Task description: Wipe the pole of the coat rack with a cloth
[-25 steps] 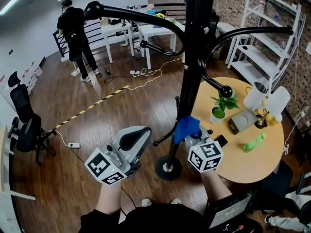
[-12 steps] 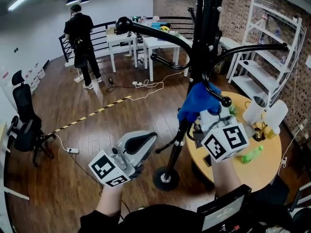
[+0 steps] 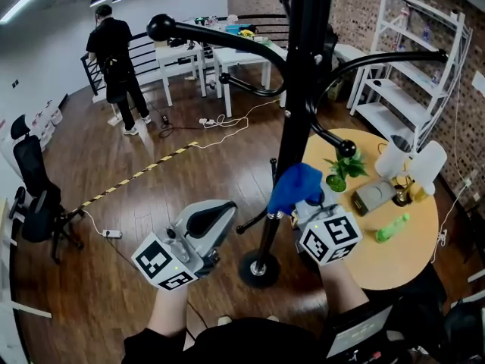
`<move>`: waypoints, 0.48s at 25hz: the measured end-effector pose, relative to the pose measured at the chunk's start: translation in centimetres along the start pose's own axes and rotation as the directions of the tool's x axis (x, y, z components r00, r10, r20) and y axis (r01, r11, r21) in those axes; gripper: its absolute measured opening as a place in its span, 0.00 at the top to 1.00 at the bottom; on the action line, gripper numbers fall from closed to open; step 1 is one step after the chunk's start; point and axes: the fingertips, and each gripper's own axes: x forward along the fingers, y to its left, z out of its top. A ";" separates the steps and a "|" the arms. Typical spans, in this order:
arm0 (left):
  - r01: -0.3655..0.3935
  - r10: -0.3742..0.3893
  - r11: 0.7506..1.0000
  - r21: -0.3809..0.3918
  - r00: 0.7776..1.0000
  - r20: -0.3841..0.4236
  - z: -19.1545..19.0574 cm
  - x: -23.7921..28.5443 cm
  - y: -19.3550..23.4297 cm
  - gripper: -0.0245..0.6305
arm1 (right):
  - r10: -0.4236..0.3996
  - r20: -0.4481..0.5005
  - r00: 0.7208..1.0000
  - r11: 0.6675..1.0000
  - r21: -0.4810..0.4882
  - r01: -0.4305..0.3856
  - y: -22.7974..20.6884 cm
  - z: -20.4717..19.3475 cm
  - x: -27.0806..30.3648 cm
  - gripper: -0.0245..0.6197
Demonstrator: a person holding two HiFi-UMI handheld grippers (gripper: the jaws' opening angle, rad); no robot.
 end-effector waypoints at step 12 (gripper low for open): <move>-0.004 0.001 0.999 -0.051 0.999 -0.048 -2.3 -0.2 -0.4 0.97 | -0.061 -0.390 0.919 0.989 0.100 0.109 -0.7 -20.0 -2.8 0.93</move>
